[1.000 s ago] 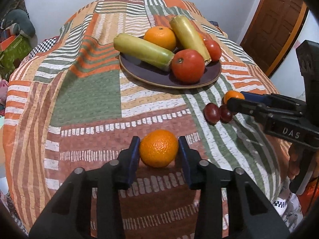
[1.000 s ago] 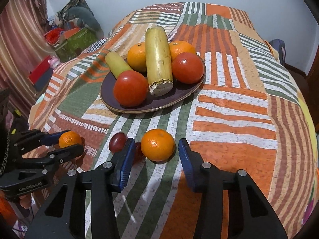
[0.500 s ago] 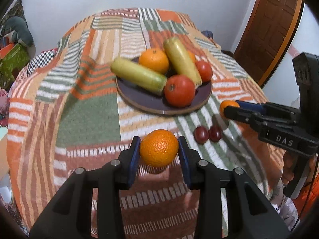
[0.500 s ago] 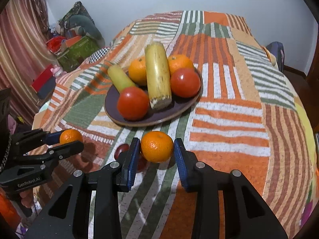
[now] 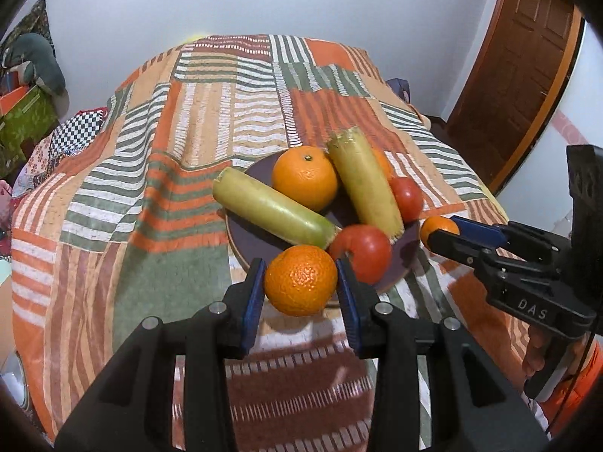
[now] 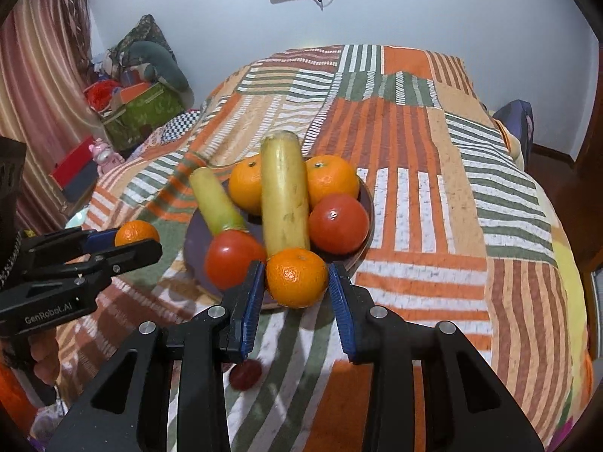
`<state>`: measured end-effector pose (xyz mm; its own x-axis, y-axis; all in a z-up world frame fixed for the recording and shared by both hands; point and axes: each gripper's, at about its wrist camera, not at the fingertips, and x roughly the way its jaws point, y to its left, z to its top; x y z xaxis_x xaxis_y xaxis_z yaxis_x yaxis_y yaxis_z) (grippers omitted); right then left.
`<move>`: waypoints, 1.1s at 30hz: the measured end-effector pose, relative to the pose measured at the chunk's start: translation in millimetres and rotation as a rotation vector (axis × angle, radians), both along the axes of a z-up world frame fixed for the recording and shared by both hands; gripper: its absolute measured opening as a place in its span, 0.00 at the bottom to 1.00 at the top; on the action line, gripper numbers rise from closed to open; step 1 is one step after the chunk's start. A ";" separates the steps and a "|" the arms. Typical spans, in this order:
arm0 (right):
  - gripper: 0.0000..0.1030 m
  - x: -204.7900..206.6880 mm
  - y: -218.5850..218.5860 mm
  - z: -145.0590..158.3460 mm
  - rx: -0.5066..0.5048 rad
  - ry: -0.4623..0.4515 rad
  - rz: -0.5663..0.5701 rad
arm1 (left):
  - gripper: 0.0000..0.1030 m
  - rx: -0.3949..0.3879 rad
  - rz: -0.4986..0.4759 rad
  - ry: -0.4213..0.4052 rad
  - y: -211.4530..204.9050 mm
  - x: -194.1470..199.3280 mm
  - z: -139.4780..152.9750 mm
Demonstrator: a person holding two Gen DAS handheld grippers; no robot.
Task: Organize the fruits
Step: 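Lower both tangerines onto the plate rim and open both grippers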
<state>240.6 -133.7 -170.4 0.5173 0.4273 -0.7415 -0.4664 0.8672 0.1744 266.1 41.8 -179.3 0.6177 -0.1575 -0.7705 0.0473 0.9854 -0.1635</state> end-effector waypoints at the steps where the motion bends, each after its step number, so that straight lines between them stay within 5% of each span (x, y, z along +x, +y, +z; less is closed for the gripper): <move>1: 0.31 2.4 -0.3 -1.6 -0.004 0.002 -0.001 | 0.36 0.001 0.001 0.004 0.1 2.4 -2.7; 16: 0.32 17.4 -0.2 -15.7 -0.016 0.023 0.010 | 0.36 -0.009 0.000 0.085 3.5 33.7 -39.9; 21: 0.32 16.3 4.2 -19.0 -0.055 0.018 0.014 | 0.47 0.014 0.000 0.082 -1.3 29.9 -36.6; 33: 0.45 -4.1 -3.7 -1.6 -0.076 -0.007 0.013 | 0.49 0.027 0.006 0.026 1.2 -7.7 -4.2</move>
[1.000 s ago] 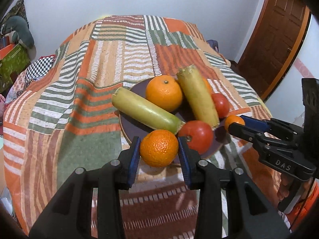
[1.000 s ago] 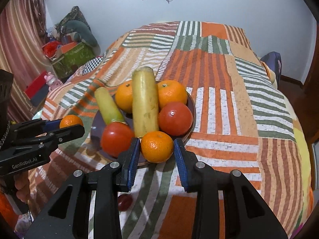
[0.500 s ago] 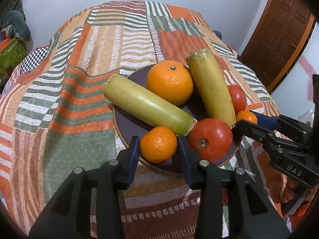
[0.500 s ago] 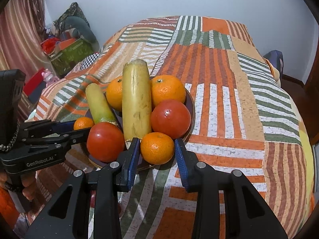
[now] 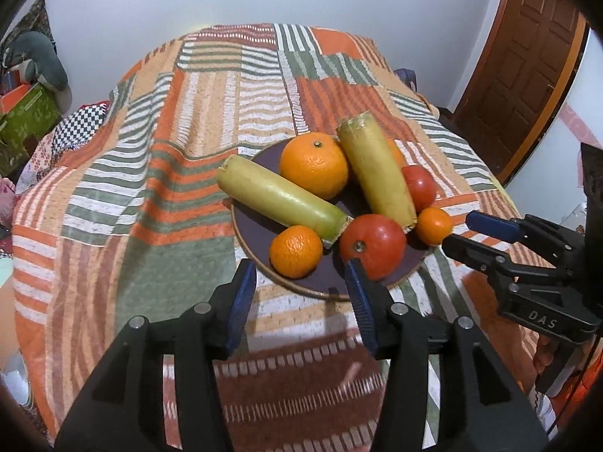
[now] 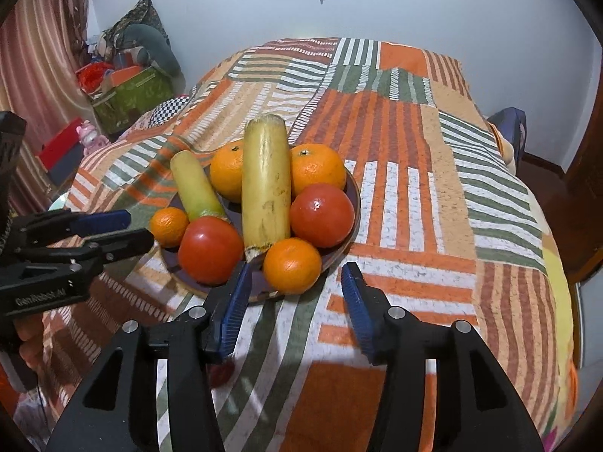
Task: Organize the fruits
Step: 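Lower both tangerines onto the plate rim and open both grippers, then grasp a dark red plum with the right gripper while the left gripper grasps the other plum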
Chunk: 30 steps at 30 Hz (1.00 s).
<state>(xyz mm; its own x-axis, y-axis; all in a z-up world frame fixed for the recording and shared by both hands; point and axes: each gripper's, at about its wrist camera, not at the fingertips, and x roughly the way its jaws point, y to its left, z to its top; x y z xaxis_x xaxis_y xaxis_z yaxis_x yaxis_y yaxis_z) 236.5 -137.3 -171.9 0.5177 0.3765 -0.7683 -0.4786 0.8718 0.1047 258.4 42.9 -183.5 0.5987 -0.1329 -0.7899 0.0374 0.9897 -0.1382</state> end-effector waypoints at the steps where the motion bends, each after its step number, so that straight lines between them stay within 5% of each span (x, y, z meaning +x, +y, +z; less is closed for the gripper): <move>1: 0.45 -2.4 -0.7 0.9 0.003 0.002 0.003 | 0.49 0.000 0.000 -0.005 0.1 -4.3 2.5; 17: 0.44 -42.4 17.2 -21.1 -0.010 0.095 0.089 | 0.49 -0.017 -0.051 0.028 -9.9 -52.3 -5.4; 21: 0.30 -41.8 20.2 -27.0 0.003 0.123 0.106 | 0.33 -0.032 -0.082 0.042 -16.9 -53.9 -10.1; 25: 0.18 -44.3 20.8 -29.1 0.001 0.124 0.120 | 0.29 -0.049 -0.112 0.055 -27.6 -50.4 -13.8; 30: 0.18 -47.0 9.1 -23.9 0.033 0.114 0.098 | 0.29 -0.049 -0.151 0.064 -45.5 -43.3 -18.5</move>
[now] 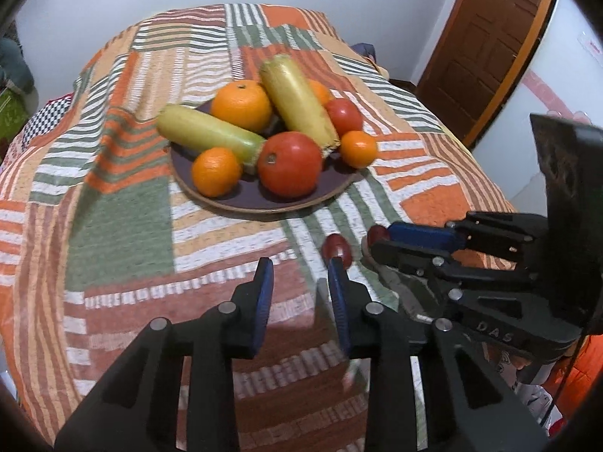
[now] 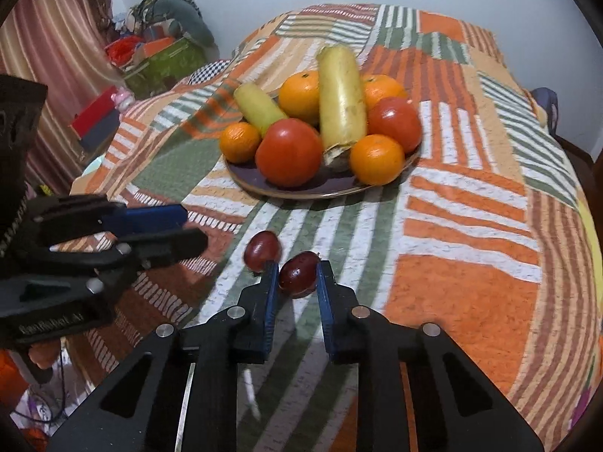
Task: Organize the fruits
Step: 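Grasp a dark red plum with the right gripper while the left gripper grasps the other plum, then carry both plums over the plate and lower them among the fruit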
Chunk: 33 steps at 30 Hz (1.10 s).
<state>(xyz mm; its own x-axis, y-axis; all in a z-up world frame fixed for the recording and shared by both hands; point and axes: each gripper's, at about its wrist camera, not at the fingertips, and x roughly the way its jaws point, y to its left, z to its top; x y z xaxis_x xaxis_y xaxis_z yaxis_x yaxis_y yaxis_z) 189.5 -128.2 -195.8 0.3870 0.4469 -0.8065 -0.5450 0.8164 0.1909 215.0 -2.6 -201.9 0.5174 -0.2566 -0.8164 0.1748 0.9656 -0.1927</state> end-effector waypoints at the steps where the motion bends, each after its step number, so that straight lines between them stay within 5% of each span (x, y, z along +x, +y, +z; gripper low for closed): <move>1: 0.18 -0.1 -2.7 1.4 0.006 -0.001 -0.006 | 0.29 -0.002 -0.006 0.002 -3.2 1.7 -1.0; 10: 0.18 4.2 -31.0 13.6 0.020 -0.032 -0.076 | 0.29 0.005 -0.040 0.035 -28.7 22.6 -18.6; 17: 0.18 4.1 -37.0 15.8 0.037 -0.032 -0.088 | 0.19 0.044 -0.031 0.014 -32.0 24.5 -21.7; 33: 0.18 31.5 -1.4 39.6 0.091 -0.113 -0.033 | 0.19 0.000 0.072 -0.089 28.1 45.0 25.3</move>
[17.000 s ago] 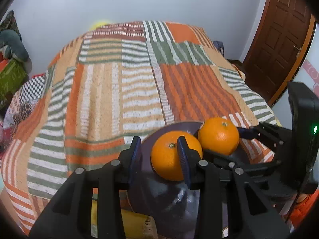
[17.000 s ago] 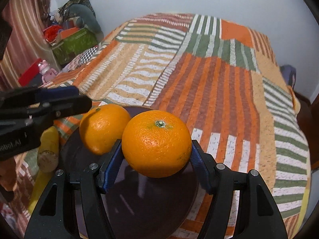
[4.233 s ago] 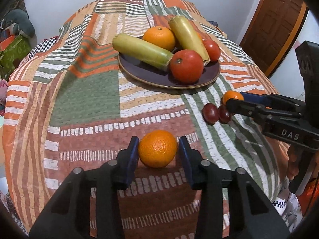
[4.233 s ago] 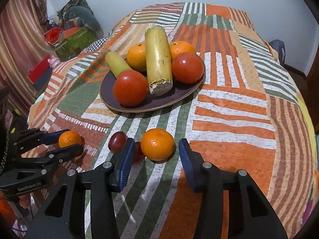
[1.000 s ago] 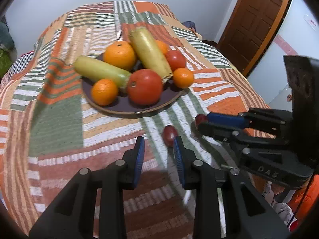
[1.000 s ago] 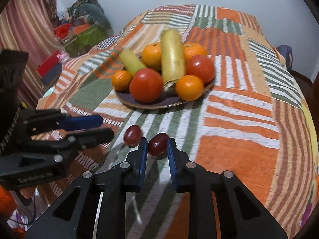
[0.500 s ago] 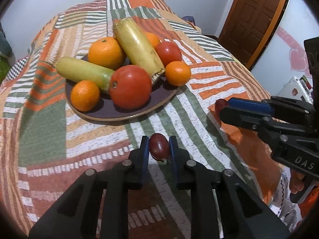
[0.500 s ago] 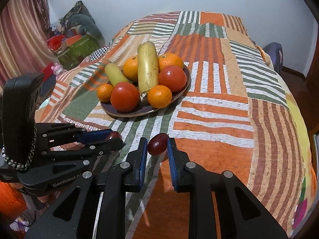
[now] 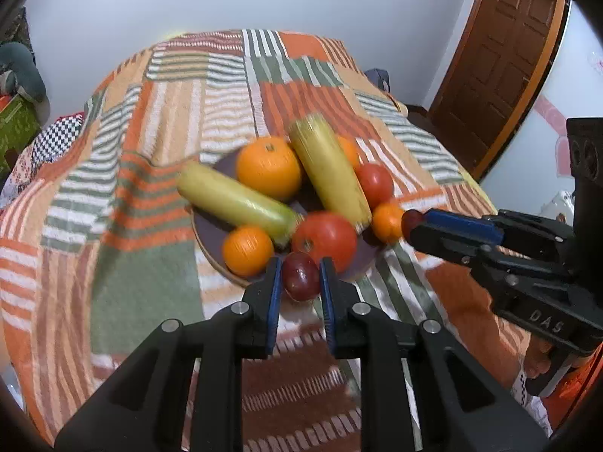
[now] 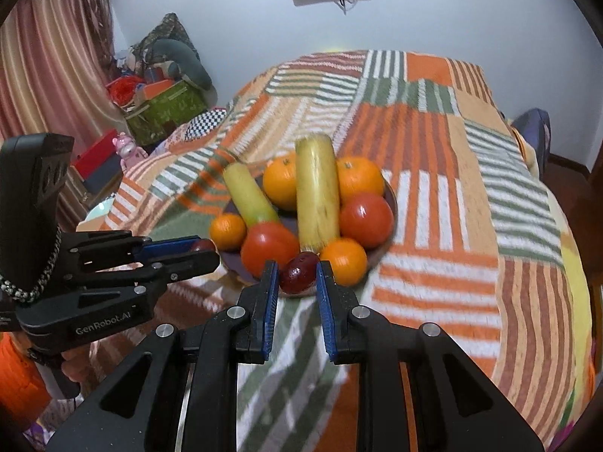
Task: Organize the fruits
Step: 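Carry both plums over the plate and lower them among the fruit, then open both grippers and lift them away from the plate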
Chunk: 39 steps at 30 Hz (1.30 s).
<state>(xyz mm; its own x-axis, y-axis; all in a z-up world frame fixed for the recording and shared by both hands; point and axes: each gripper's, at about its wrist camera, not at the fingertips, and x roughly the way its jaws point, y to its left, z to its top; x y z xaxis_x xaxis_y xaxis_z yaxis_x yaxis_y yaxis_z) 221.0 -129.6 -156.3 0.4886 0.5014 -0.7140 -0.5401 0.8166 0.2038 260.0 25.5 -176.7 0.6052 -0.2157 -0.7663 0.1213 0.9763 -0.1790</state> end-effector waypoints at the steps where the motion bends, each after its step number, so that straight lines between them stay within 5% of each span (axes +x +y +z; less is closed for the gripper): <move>1: 0.18 3.4 3.4 1.2 0.000 -0.006 0.004 | 0.19 0.000 0.003 -0.008 2.3 3.2 2.7; 13: 0.18 33.6 29.9 0.4 -0.010 -0.029 0.037 | 0.19 -0.003 -0.006 -0.057 4.2 41.1 12.6; 24: 0.19 44.8 38.8 -12.7 -0.013 -0.011 0.055 | 0.19 -0.007 0.001 -0.005 8.9 66.1 -11.0; 39: 0.25 43.6 37.3 -7.0 -0.033 -0.021 0.044 | 0.29 -0.038 0.038 -0.017 19.0 54.5 0.2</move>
